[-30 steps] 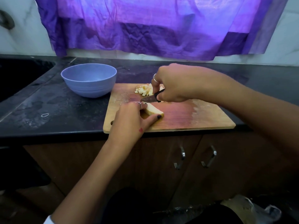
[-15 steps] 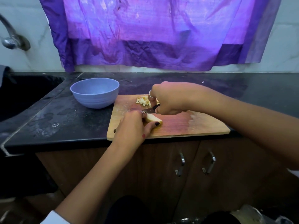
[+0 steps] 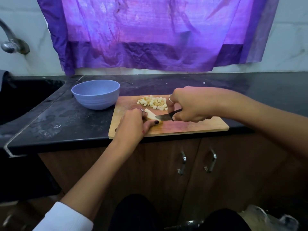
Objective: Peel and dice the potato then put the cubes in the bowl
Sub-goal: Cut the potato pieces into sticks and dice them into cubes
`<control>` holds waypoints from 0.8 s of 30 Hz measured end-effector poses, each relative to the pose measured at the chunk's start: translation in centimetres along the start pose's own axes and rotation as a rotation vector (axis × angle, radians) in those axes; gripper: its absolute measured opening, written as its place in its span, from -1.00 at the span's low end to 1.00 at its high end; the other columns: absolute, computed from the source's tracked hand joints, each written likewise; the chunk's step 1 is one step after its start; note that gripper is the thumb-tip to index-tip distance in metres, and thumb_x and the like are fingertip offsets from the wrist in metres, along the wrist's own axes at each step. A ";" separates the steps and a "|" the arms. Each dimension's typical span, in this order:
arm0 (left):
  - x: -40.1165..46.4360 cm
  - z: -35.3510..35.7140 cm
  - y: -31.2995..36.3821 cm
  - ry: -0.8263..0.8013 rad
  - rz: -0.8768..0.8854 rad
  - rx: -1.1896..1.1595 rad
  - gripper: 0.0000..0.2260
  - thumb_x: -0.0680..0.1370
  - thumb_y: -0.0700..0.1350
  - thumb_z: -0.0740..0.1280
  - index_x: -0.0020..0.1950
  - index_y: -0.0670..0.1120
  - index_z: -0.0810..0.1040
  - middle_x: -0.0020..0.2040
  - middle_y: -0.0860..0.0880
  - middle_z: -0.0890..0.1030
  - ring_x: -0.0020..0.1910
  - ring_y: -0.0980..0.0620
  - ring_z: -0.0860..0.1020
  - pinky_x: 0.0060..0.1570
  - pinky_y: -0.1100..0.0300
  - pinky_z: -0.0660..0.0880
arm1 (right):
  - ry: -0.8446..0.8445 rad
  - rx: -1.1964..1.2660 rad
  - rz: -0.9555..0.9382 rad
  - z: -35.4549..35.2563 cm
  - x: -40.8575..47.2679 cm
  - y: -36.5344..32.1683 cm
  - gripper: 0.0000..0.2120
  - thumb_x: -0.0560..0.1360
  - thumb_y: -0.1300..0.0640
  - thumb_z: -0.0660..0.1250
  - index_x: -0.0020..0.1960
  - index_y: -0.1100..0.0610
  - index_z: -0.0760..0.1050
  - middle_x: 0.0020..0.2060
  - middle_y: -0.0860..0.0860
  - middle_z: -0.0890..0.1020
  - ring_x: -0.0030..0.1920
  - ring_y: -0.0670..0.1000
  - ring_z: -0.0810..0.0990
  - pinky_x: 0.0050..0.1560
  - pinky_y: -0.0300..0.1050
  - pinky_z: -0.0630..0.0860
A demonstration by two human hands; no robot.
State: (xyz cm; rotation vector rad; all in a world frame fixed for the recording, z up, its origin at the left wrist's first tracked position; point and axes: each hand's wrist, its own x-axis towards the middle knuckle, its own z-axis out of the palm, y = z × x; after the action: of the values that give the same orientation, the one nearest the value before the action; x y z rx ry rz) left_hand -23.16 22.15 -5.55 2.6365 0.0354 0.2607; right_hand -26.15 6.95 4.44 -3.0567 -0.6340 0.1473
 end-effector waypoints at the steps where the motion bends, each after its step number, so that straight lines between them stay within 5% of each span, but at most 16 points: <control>1: 0.0 0.1 -0.1 0.005 0.000 -0.004 -0.47 0.47 0.20 0.37 0.35 -0.06 0.50 0.19 -0.11 0.60 0.17 -0.07 0.53 0.19 0.03 0.48 | 0.002 0.000 0.004 0.1 -0.4 0.2 -0.84 0.51 0.26 0.30 0.07 0.09 0.53 -0.35 0.06 0.55 -0.65 -0.08 0.41 -0.66 -0.36 0.29; 4: 0.2 0.3 -0.3 0.028 0.005 -0.018 -0.47 0.47 0.19 0.39 0.34 -0.06 0.51 0.18 -0.11 0.61 0.16 -0.07 0.54 0.18 0.04 0.49 | 0.021 -0.018 0.004 0.6 -1.5 0.5 -0.88 0.52 0.20 0.30 0.04 0.05 0.51 -0.11 0.04 0.57 -0.50 -0.07 0.48 -0.62 -0.32 0.31; 8: 0.2 0.5 -0.4 0.055 0.035 -0.005 -0.48 0.48 0.18 0.38 0.34 -0.06 0.51 0.19 -0.10 0.61 0.14 -0.04 0.55 0.11 0.13 0.47 | 0.076 -0.027 0.002 1.6 -2.7 0.6 -0.83 0.55 0.15 0.30 0.12 0.02 0.51 -0.25 -0.12 0.44 -0.31 -0.17 0.41 -0.38 -0.33 0.33; 12: 0.3 0.8 -0.9 0.082 0.056 0.004 -0.50 0.48 0.19 0.37 0.33 -0.04 0.52 0.19 -0.09 0.60 0.13 -0.03 0.54 0.08 0.15 0.44 | 0.183 -0.189 -0.043 4.0 -3.7 -0.5 -0.75 0.54 0.17 0.25 0.20 -0.03 0.43 -0.24 -0.08 0.41 -0.18 -0.01 0.47 -0.25 -0.15 0.38; 15: 0.4 0.9 -1.1 0.081 0.065 -0.014 -0.48 0.47 0.20 0.37 0.34 -0.04 0.52 0.21 -0.07 0.60 0.14 -0.01 0.54 0.12 0.14 0.44 | 0.198 -0.271 -0.070 6.2 -4.4 -0.4 -0.60 0.59 0.19 0.17 0.40 0.00 0.24 -0.07 -0.01 0.51 -0.04 0.04 0.54 -0.24 -0.15 0.31; 17: 0.3 1.0 -1.2 0.085 0.074 -0.034 -0.47 0.46 0.21 0.37 0.34 -0.03 0.51 0.24 -0.04 0.58 0.17 0.01 0.53 0.17 0.15 0.42 | 0.258 -0.253 -0.058 7.4 -4.0 0.4 -0.53 0.62 0.13 0.15 0.48 -0.05 0.11 -0.09 0.00 0.52 -0.08 0.03 0.53 -0.28 -0.15 0.31; 20: 0.0 1.1 -1.5 0.103 0.098 -0.059 -0.46 0.46 0.23 0.35 0.35 -0.02 0.50 0.30 -0.01 0.56 0.24 0.02 0.51 0.26 0.13 0.40 | 0.384 -0.177 -0.008 8.2 -1.9 1.7 -0.61 0.63 0.04 0.12 0.43 -0.13 0.18 -0.07 0.00 0.56 -0.08 0.04 0.54 -0.29 -0.13 0.31; 24: -0.3 1.1 -1.4 0.144 0.097 -0.073 -0.43 0.45 0.26 0.34 0.38 -0.01 0.48 0.27 -0.01 0.58 0.22 0.03 0.51 0.24 0.12 0.43 | 0.470 0.016 0.031 7.6 -0.6 2.6 -0.60 0.60 -0.05 0.16 0.42 -0.11 0.24 0.07 0.02 0.59 0.04 0.07 0.57 -0.04 -0.04 0.52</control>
State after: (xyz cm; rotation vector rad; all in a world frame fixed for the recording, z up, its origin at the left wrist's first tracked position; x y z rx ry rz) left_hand -23.25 22.83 -7.23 2.5462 -0.0529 0.4755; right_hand -26.44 4.32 -3.18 -2.9175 -0.5438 -0.5455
